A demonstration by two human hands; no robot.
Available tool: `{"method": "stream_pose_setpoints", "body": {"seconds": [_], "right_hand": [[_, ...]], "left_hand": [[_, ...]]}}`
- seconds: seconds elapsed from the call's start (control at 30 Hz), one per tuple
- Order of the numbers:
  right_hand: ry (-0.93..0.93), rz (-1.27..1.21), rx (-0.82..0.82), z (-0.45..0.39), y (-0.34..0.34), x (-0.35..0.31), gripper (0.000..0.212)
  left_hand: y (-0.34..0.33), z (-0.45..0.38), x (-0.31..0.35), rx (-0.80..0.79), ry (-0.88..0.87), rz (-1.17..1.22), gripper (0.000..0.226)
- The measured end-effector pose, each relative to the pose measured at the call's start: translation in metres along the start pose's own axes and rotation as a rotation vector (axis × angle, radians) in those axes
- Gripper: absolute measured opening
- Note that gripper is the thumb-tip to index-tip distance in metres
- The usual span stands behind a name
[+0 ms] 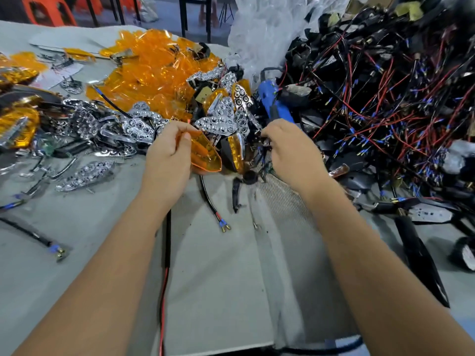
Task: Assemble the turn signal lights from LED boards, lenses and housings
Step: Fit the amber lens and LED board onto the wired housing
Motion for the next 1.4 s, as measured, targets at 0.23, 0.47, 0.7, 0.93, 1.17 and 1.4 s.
{"method": "stream_pose_setpoints", "body": {"seconds": [0.23,0.47,0.7,0.93,1.17,1.4], "right_hand": [[0.075,-0.043,0.050,-0.014,0.008,0.011,0.025],[-0.099,-0.366,0.009,-0.011,0.013,0.020,0.029],[-0.157,-0.069,-0.301,0.012,0.009,0.004,0.031],[-0.228,0.018,-0.437,0.023,-0.008,-0.012,0.046],[-0.185,0.008,-0.535,0.022,-0.015,-0.021,0.032],[-0.178,0.006,-0.361,0.006,-0.015,-0.035,0.018]], "left_hand": [[0.000,0.000,-0.006,-0.001,0.034,0.094,0.028],[-0.001,-0.001,-0.008,0.010,0.064,0.088,0.026],[-0.004,-0.002,-0.004,-0.012,0.067,0.024,0.025],[-0.005,-0.001,-0.004,-0.024,0.069,-0.016,0.023],[0.004,-0.003,-0.011,0.064,0.140,0.132,0.028],[0.006,-0.004,-0.009,0.077,0.107,0.162,0.024]]}}
Point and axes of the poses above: each hand's wrist, its own z-axis away from the middle knuckle, its own y-axis out of the back of the hand, x = y × z, the point moved 9 cm from there along -z, towards the middle knuckle, and after that the axes turned 9 degrees about -x, right-handed, at the moved point
